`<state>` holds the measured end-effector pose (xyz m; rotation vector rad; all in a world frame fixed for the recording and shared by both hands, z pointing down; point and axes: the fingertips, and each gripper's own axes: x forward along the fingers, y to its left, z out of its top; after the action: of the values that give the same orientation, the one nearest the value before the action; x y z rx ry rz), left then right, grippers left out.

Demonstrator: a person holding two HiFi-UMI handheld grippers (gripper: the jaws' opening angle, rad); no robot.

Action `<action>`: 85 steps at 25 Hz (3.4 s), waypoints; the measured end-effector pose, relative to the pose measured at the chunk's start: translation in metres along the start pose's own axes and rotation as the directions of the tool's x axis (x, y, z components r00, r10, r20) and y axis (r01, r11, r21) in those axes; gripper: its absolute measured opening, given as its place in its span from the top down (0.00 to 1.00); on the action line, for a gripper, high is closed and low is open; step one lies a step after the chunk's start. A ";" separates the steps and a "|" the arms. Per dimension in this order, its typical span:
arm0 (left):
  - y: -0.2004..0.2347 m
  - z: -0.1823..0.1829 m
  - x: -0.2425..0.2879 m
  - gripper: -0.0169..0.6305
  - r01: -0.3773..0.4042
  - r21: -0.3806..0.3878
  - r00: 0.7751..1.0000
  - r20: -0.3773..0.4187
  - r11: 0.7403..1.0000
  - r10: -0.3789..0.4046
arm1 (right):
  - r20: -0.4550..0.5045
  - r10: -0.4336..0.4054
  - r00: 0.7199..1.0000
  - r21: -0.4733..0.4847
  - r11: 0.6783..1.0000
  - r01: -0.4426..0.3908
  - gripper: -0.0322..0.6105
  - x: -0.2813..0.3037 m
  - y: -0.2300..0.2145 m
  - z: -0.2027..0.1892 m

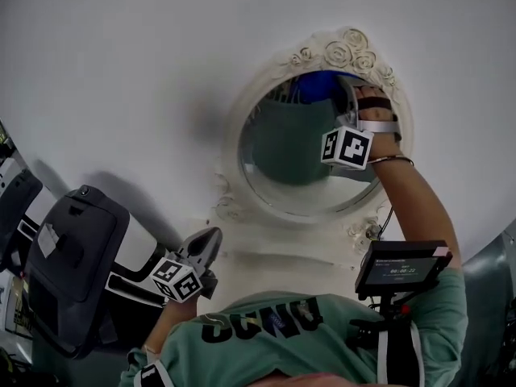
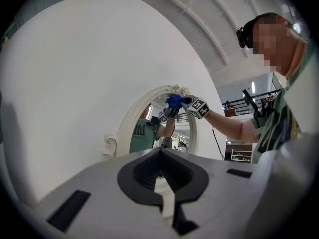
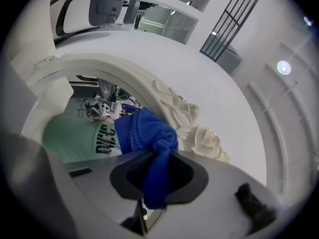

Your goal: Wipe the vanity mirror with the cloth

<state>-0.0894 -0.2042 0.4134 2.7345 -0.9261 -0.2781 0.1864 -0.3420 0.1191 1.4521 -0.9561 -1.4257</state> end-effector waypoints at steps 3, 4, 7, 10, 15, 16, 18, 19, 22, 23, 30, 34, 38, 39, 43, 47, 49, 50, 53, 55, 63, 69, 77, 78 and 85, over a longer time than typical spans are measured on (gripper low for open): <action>0.000 -0.001 0.003 0.96 0.004 -0.003 1.000 -0.010 1.000 -0.004 | 0.007 -0.010 1.000 -0.002 1.000 0.010 0.86 0.001 0.002 0.000; -0.001 -0.003 0.005 0.96 0.009 -0.003 1.000 -0.014 1.000 -0.009 | 0.009 -0.013 1.000 -0.003 1.000 0.013 0.86 0.000 0.004 0.000; -0.007 -0.008 0.010 0.96 0.026 -0.005 0.999 -0.031 1.000 -0.026 | 0.020 0.002 1.000 -0.015 1.000 -0.001 0.86 -0.009 0.028 0.004; -0.006 -0.019 0.009 0.96 0.024 -0.026 0.998 -0.057 0.999 -0.025 | 0.041 0.038 0.998 -0.050 0.998 -0.036 0.87 -0.028 0.074 0.012; -0.005 -0.035 -0.003 0.96 0.002 -0.082 0.993 -0.116 0.997 -0.012 | 0.069 0.166 0.984 -0.078 0.984 -0.161 0.87 -0.074 0.171 0.027; -0.004 -0.042 -0.003 0.96 -0.005 -0.091 0.991 -0.133 0.996 -0.008 | 0.075 0.205 0.976 -0.075 0.977 -0.199 0.86 -0.084 0.198 0.029; 0.000 -0.058 0.000 0.96 -0.018 -0.104 0.985 -0.172 0.994 -0.001 | 0.087 0.283 0.955 -0.069 0.958 -0.278 0.86 -0.103 0.260 0.030; 0.001 -0.066 0.003 0.96 -0.021 -0.109 0.982 -0.190 0.994 0.000 | 0.094 0.320 0.943 -0.071 0.947 -0.314 0.86 -0.111 0.290 0.029; 0.004 -0.085 0.010 0.96 -0.026 -0.124 0.972 -0.235 0.992 -0.004 | 0.107 0.416 0.903 -0.089 0.908 -0.408 0.86 -0.136 0.372 0.029; 0.006 -0.091 0.012 0.96 -0.030 -0.130 0.968 -0.250 0.991 -0.004 | 0.106 0.452 0.886 -0.092 0.891 -0.444 0.86 -0.144 0.398 0.028; 0.019 -0.128 0.003 0.96 -0.079 -0.174 0.943 -0.331 0.982 0.017 | 0.096 0.602 0.793 -0.030 0.798 -0.602 0.87 -0.179 0.502 0.028; 0.011 -0.126 0.003 0.96 -0.071 -0.180 0.948 -0.317 0.981 0.010 | 0.096 0.652 0.752 0.018 0.754 -0.656 0.86 -0.175 0.496 0.027; -0.006 -0.095 0.013 0.96 -0.021 -0.137 0.969 -0.248 0.990 -0.014 | 0.099 0.692 0.715 -0.008 0.719 -0.695 0.86 -0.168 0.466 0.021; -0.007 -0.086 0.012 0.96 -0.014 -0.126 0.973 -0.229 0.992 -0.016 | 0.107 0.670 0.735 -0.011 0.740 -0.673 0.86 -0.164 0.446 0.022; -0.002 -0.058 0.002 0.96 0.000 -0.093 0.985 -0.174 0.996 -0.017 | 0.163 0.490 0.856 0.017 0.867 -0.499 0.86 -0.124 0.330 0.037; -0.006 -0.031 0.004 0.96 0.039 -0.043 0.994 -0.100 0.998 -0.043 | 0.147 0.209 0.967 0.070 0.973 -0.221 0.86 -0.067 0.161 0.026; -0.007 -0.021 0.009 0.96 0.053 -0.016 0.996 -0.065 0.998 -0.054 | 0.098 0.098 0.990 0.084 0.991 -0.106 0.86 -0.043 0.089 0.007; -0.005 -0.018 0.011 0.96 0.055 -0.007 0.997 -0.050 0.998 -0.055 | 0.071 0.058 0.996 0.087 0.994 -0.064 0.86 -0.031 0.063 -0.002; 0.010 -0.020 0.015 0.96 0.045 0.004 0.999 -0.019 0.999 -0.045 | 0.013 0.002 1.000 0.070 0.998 -0.002 0.86 0.002 0.034 -0.017; 0.020 -0.025 0.015 0.96 0.033 0.001 0.999 -0.011 0.999 -0.033 | 0.000 -0.010 1.000 0.017 1.000 0.010 0.86 0.014 0.044 -0.018; 0.023 -0.029 0.017 0.96 0.041 -0.006 0.999 -0.025 0.999 -0.042 | -0.031 -0.015 0.999 0.045 0.999 0.016 0.86 0.016 0.049 -0.019; -0.022 -0.017 0.024 0.96 0.089 -0.019 0.995 -0.048 0.996 -0.090 | -0.026 0.059 0.998 0.034 0.998 -0.058 0.86 -0.017 0.052 -0.033; -0.002 -0.067 0.027 0.96 0.047 -0.086 0.983 -0.176 0.995 -0.061 | 0.030 0.239 0.970 -0.020 0.971 -0.239 0.86 -0.077 0.246 -0.015; 0.003 -0.077 0.028 0.96 0.041 -0.094 0.979 -0.195 0.995 -0.058 | 0.040 0.271 0.962 -0.017 0.963 -0.270 0.86 -0.085 0.277 -0.011; -0.003 -0.110 0.021 0.96 -0.016 -0.147 0.955 -0.296 0.989 -0.029 | 0.047 0.563 0.825 -0.047 0.827 -0.561 0.86 -0.178 0.455 -0.017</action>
<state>-0.0429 -0.1963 0.5155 2.5489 -0.7799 0.0638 0.2161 -0.3245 0.6070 0.9823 -1.2662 -1.0348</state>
